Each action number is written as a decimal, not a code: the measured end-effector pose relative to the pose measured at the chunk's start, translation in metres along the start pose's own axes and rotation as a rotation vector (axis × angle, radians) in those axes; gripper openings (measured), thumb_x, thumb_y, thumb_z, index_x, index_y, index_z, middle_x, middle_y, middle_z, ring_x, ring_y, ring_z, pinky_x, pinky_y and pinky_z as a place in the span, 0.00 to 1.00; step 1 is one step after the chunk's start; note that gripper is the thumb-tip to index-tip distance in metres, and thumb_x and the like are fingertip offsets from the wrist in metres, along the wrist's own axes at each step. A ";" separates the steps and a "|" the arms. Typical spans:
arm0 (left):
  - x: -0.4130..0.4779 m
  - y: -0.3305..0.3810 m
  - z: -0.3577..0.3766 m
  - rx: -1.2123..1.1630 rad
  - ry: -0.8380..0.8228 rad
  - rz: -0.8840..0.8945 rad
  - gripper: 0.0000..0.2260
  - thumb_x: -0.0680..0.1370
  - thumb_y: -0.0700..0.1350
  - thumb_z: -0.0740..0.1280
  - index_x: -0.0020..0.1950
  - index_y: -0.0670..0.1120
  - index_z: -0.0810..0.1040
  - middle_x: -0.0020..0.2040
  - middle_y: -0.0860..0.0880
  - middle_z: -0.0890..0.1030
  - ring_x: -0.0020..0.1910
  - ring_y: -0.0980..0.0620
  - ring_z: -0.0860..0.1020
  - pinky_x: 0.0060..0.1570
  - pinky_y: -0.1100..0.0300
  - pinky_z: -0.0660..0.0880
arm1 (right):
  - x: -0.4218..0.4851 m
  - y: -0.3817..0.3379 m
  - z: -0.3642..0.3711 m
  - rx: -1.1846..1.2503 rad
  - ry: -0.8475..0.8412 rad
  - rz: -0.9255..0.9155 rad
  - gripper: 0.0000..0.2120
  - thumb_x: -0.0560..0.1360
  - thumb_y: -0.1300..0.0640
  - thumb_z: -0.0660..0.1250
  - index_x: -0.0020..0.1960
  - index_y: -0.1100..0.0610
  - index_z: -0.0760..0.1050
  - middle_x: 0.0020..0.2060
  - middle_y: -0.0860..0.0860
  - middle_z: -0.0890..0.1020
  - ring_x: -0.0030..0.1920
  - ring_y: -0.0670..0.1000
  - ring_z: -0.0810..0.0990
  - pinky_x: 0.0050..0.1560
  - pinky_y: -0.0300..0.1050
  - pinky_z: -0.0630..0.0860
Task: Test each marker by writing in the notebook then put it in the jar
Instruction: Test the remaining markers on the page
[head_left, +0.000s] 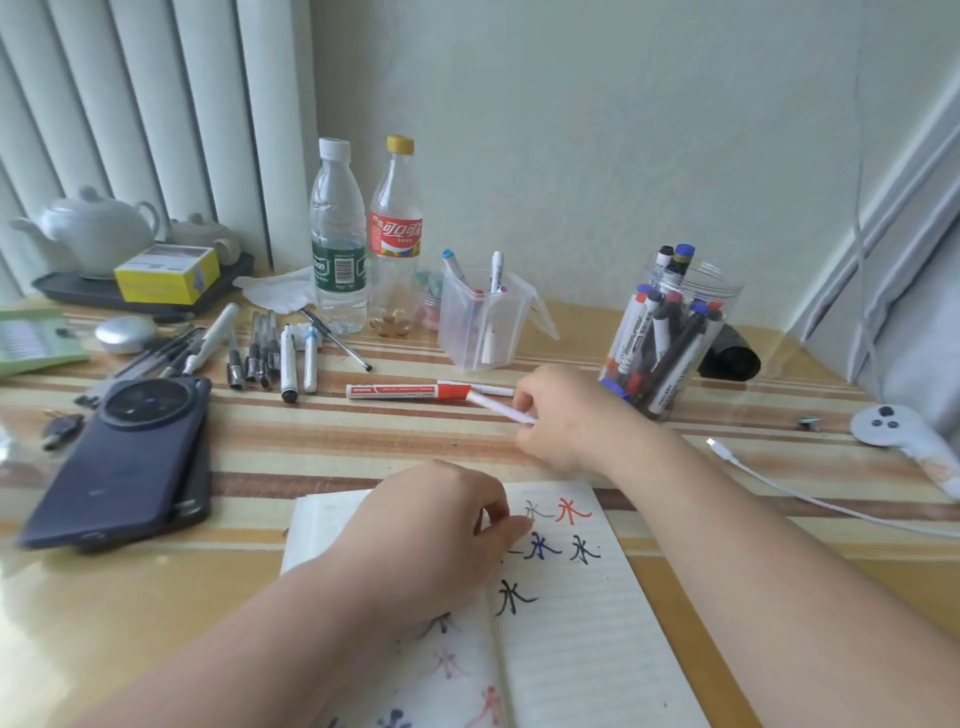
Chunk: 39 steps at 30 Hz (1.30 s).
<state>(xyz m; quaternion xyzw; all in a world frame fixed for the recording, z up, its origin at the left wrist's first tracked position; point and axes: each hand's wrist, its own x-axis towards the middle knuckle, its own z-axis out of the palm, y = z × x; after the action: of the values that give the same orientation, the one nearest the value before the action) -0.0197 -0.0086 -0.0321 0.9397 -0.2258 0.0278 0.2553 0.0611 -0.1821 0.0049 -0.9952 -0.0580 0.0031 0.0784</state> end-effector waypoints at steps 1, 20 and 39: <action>-0.001 0.000 -0.001 -0.015 0.001 -0.004 0.17 0.78 0.66 0.60 0.49 0.56 0.80 0.36 0.56 0.78 0.35 0.59 0.73 0.34 0.59 0.67 | -0.008 0.004 -0.005 0.093 0.060 0.025 0.04 0.72 0.57 0.70 0.45 0.49 0.78 0.42 0.48 0.80 0.39 0.49 0.79 0.39 0.44 0.78; -0.003 0.013 0.004 -0.071 -0.007 0.217 0.10 0.82 0.38 0.57 0.57 0.50 0.74 0.47 0.57 0.73 0.45 0.59 0.70 0.46 0.62 0.70 | -0.108 0.016 0.029 1.423 0.074 -0.110 0.04 0.73 0.57 0.71 0.42 0.57 0.82 0.32 0.55 0.77 0.30 0.53 0.74 0.25 0.42 0.67; -0.002 0.017 0.000 -0.418 -0.050 0.196 0.08 0.81 0.60 0.58 0.53 0.61 0.75 0.31 0.60 0.74 0.31 0.59 0.71 0.34 0.67 0.66 | -0.113 0.015 0.025 1.473 0.130 -0.130 0.06 0.73 0.58 0.68 0.38 0.57 0.78 0.29 0.58 0.77 0.25 0.54 0.71 0.28 0.44 0.64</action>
<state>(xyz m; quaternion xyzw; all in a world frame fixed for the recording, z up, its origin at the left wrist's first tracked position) -0.0295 -0.0210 -0.0242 0.8405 -0.3229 -0.0180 0.4347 -0.0498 -0.2058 -0.0224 -0.6775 -0.0951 -0.0222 0.7290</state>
